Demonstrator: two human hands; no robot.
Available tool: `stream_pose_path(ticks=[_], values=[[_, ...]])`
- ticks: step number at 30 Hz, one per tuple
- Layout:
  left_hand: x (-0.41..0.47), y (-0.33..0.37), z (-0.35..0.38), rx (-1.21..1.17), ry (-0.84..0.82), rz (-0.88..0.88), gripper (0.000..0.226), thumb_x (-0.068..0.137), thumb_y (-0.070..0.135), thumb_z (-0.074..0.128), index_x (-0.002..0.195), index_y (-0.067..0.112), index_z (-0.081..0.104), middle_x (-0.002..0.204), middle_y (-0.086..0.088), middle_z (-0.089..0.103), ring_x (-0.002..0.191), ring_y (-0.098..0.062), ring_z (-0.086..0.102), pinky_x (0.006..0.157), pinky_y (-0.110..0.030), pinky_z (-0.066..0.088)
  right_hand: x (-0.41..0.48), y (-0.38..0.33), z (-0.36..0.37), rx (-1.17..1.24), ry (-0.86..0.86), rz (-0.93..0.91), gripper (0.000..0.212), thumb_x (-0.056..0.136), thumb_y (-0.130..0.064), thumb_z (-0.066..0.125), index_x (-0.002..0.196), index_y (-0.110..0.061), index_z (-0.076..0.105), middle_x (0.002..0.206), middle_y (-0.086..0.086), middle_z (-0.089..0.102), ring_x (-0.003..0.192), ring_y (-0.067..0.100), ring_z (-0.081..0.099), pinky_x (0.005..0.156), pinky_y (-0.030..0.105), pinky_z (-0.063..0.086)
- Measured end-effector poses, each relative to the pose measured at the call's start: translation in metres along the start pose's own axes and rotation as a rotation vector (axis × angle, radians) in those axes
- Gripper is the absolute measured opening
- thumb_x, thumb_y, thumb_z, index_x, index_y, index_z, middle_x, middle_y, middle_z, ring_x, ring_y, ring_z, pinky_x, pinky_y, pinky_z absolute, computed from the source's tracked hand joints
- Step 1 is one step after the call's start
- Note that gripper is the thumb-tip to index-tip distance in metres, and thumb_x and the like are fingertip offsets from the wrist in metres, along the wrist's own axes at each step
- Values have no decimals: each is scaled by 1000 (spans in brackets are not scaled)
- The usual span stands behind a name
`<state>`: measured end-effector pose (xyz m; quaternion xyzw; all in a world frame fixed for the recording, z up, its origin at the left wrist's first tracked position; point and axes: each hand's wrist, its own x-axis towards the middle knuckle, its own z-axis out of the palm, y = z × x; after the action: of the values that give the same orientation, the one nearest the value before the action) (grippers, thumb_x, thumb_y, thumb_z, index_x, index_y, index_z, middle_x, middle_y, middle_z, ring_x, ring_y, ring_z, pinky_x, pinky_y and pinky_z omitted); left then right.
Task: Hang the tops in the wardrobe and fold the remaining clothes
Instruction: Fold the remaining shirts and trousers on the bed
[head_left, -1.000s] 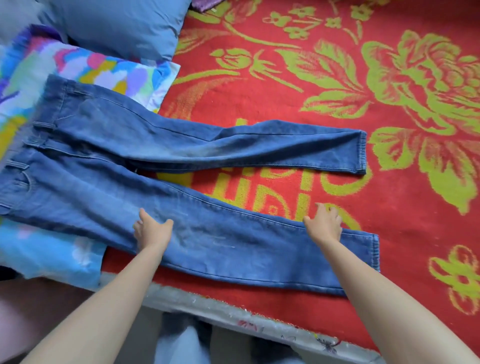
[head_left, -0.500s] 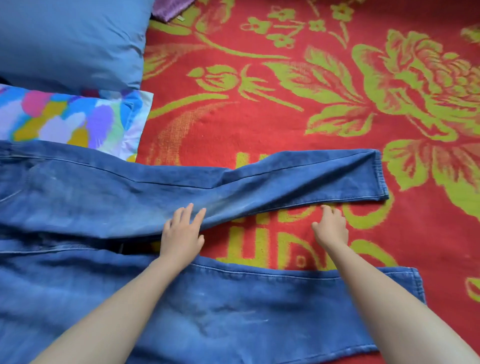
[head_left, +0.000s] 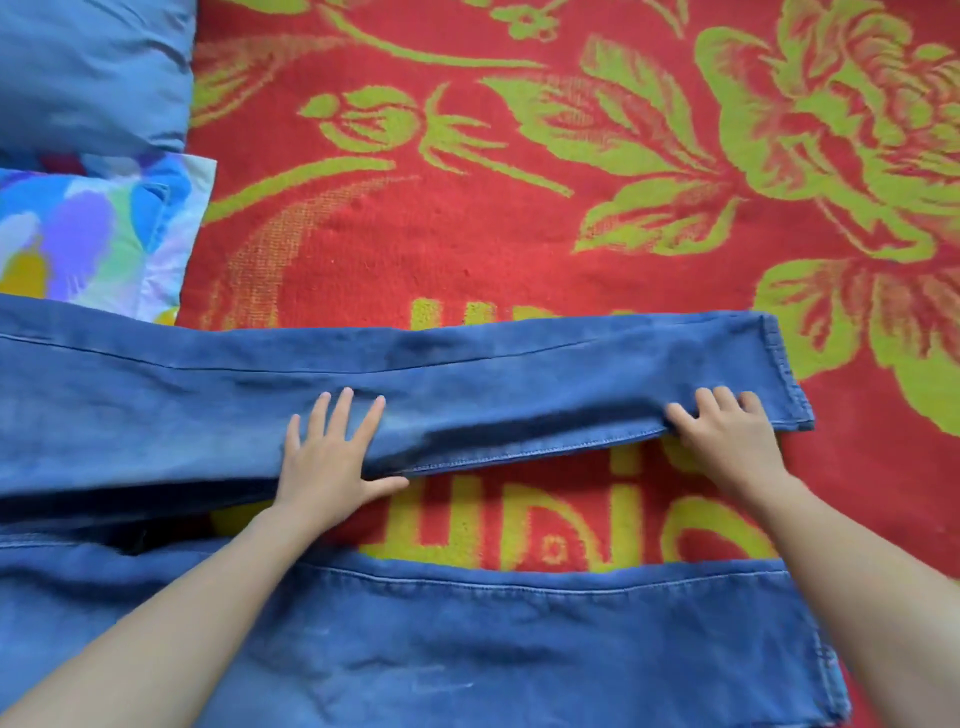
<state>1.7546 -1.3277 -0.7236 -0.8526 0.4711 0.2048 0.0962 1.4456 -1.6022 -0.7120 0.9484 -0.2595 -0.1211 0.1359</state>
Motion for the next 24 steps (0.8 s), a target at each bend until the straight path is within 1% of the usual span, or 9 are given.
stream_pose_path(ticks=[2,4,6,10,12,14,16,20,24], values=[[2,11,-12,10,-86,51,116,50,94,-4,148,36,20,157,-11,11,144,-29,13,112,-53,14,-32,12,2,19,-122,0,21,56,-6,65,75,-10,58,62,14,49,57,32,53,50,40,43],[8,14,-18,-21,-240,7,125,37,89,-25,147,42,10,159,-4,-4,145,-22,-1,114,-46,6,-36,16,-2,-45,-438,-12,40,53,-13,79,90,-12,62,80,15,57,75,35,59,59,42,47],[19,10,-26,-78,-231,-28,98,61,82,-10,147,41,13,159,-3,-3,145,-20,0,115,-44,7,-15,8,-15,-15,-505,64,36,59,-17,77,91,-10,61,88,12,60,84,32,60,68,40,46],[40,-31,-33,-23,23,-101,59,96,36,43,150,27,21,157,-12,12,143,-29,14,111,-47,17,45,-20,-21,228,-149,158,24,43,4,71,61,-1,56,61,18,55,56,35,57,45,37,43],[51,-64,-40,26,73,-180,63,94,25,48,150,22,20,156,-13,14,141,-31,16,109,-50,20,74,-37,-25,282,-157,217,36,59,4,69,95,3,63,94,24,60,87,40,59,61,44,47],[59,-101,-48,126,-28,-252,67,95,24,45,151,25,8,158,-10,6,143,-28,9,110,-51,18,91,-48,-25,304,-312,266,60,81,-5,56,138,-6,39,135,16,45,125,33,40,93,46,38],[65,-131,-53,185,-140,-304,69,95,30,45,150,25,5,157,-7,10,144,-25,7,110,-54,16,99,-50,-24,242,-441,280,59,89,-10,47,144,-15,27,138,9,41,129,28,33,103,42,27],[71,-161,-61,143,47,-266,34,84,33,64,113,15,59,115,-13,58,116,-30,44,102,-52,25,90,-41,-28,180,-250,303,18,83,-12,61,99,-5,62,102,17,59,104,35,47,84,40,32],[60,-174,-91,110,169,-75,27,67,21,82,66,9,58,78,-18,60,87,-36,55,80,-43,35,50,-24,-28,158,65,134,17,67,-13,65,68,-3,52,65,18,53,65,36,56,56,39,42]])
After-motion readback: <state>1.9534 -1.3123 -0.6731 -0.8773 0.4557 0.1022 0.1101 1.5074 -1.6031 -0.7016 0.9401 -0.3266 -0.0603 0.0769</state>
